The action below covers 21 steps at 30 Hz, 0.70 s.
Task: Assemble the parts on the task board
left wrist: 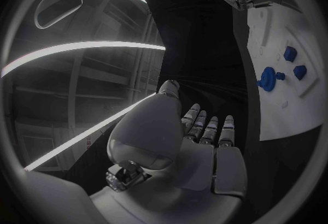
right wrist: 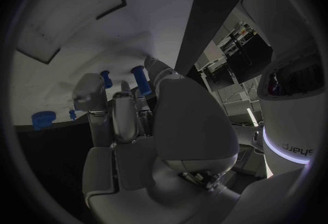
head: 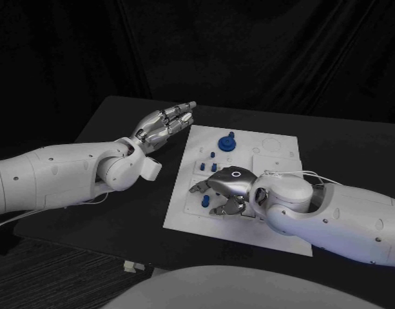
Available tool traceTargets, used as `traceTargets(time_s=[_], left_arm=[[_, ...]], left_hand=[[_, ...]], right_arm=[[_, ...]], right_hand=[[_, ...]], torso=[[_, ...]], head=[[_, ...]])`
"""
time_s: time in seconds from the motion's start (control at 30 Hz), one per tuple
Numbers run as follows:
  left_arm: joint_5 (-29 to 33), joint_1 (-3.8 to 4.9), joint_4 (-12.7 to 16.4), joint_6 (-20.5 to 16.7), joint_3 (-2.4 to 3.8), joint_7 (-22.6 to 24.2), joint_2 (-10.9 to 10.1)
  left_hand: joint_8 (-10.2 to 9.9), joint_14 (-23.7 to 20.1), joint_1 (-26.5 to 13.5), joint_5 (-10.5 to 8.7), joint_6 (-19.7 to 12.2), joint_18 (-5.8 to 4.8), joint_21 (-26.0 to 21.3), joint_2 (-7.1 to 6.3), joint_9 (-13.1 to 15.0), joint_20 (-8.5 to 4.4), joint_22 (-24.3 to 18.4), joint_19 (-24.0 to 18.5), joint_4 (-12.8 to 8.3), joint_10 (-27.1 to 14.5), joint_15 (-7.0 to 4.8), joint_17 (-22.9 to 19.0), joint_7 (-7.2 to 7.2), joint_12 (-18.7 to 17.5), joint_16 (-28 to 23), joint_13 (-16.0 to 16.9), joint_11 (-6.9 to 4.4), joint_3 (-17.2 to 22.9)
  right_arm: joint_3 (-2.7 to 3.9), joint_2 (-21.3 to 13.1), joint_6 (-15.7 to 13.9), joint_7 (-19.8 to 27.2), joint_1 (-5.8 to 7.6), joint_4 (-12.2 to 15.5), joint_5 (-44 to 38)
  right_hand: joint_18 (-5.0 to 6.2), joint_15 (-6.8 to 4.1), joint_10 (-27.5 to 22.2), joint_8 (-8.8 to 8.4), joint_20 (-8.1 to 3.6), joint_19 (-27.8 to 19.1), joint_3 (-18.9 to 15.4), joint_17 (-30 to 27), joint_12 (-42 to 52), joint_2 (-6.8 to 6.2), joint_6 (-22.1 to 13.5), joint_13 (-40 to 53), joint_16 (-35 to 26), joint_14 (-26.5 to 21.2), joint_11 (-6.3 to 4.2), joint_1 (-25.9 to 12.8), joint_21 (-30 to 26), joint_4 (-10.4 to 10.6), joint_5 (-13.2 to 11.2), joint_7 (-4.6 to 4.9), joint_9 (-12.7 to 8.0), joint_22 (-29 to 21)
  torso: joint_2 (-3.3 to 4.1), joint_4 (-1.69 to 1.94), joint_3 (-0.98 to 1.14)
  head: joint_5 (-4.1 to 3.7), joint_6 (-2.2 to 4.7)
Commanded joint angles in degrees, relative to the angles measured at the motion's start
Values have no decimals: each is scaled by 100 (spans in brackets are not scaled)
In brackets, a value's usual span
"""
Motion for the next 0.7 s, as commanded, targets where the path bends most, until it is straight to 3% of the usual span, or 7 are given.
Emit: traceTargets(time_s=[0.03,0.2,0.43,0.53,0.57,0.6,0.7], left_arm=[[1,-9,5,73,5,1107,10],[1,-9,2,63,5,1104,-2],[1,-9,1,64,5,1093,1],[1,-10,-2,66,5,1124,11],[1,-10,-6,63,5,1134,15],[1,-10,-10,61,5,1141,20],[1,-10,-18,62,5,1149,31]], left_hand=[[23,6,57,20,9,58,8,-8,9,29,8,0,-5,-8,47,8,7,16,28,8,40,32],[23,6,71,25,6,55,9,-1,9,38,8,1,-10,-8,59,8,13,15,30,7,37,43],[25,7,100,47,17,53,9,-3,10,45,9,3,-26,-8,65,9,12,19,35,8,50,58],[23,6,122,56,2,54,10,-6,8,49,10,4,-37,-7,67,9,8,22,36,9,75,69],[22,6,125,56,-1,54,10,-6,8,50,11,4,-38,-6,67,8,7,25,36,9,80,70],[20,6,128,57,-9,55,11,-6,7,51,12,5,-39,-5,66,8,3,36,36,10,86,72],[20,5,129,55,-10,56,11,-8,7,51,14,6,-39,-4,65,8,-2,40,34,11,90,72]], right_arm=[[2,-75,0,-273,-5,96,-58],[2,-273,-305,-355,150,329,-127],[3,-791,-1160,-131,828,718,-36],[3,-1137,-1561,40,1188,913,407],[3,-1231,-1641,76,1275,953,564],[3,-1325,-1695,100,1357,984,723],[3,-1604,-1727,54,1546,1032,1136]], right_hand=[[112,24,-413,-2,28,-195,-418,-275,148,-95,-262,23,-171,-215,13,429,-313,603,35,-74,-130,568],[153,47,-659,30,55,-347,-684,-530,333,-384,-251,28,-313,-385,17,261,-611,714,-111,-54,-180,506],[179,69,-688,57,78,-450,-1111,-706,645,-527,-246,76,-402,-502,41,-762,-830,732,-486,-65,-234,463],[168,86,-455,270,93,-399,-736,-672,921,99,426,135,-347,-467,68,-1258,-780,709,-417,51,-114,485],[166,89,-438,287,96,-385,-694,-663,965,138,476,138,-333,-457,69,-1247,-765,705,-422,66,-111,491],[164,93,-259,436,99,-339,-522,-637,1177,504,943,177,-288,-427,65,-1220,-726,675,-259,146,-40,505],[178,97,245,556,109,-364,-333,-758,1573,775,1210,283,-343,-480,72,-845,-839,444,457,265,-31,483]], torso=[[2,-1,2],[3,-3,1],[-4,-4,2],[-6,-1,1],[-5,1,1],[-1,3,0],[0,0,2]], head=[[9,0],[10,0],[-51,0],[-80,0],[-96,0],[-114,0],[-161,0]])
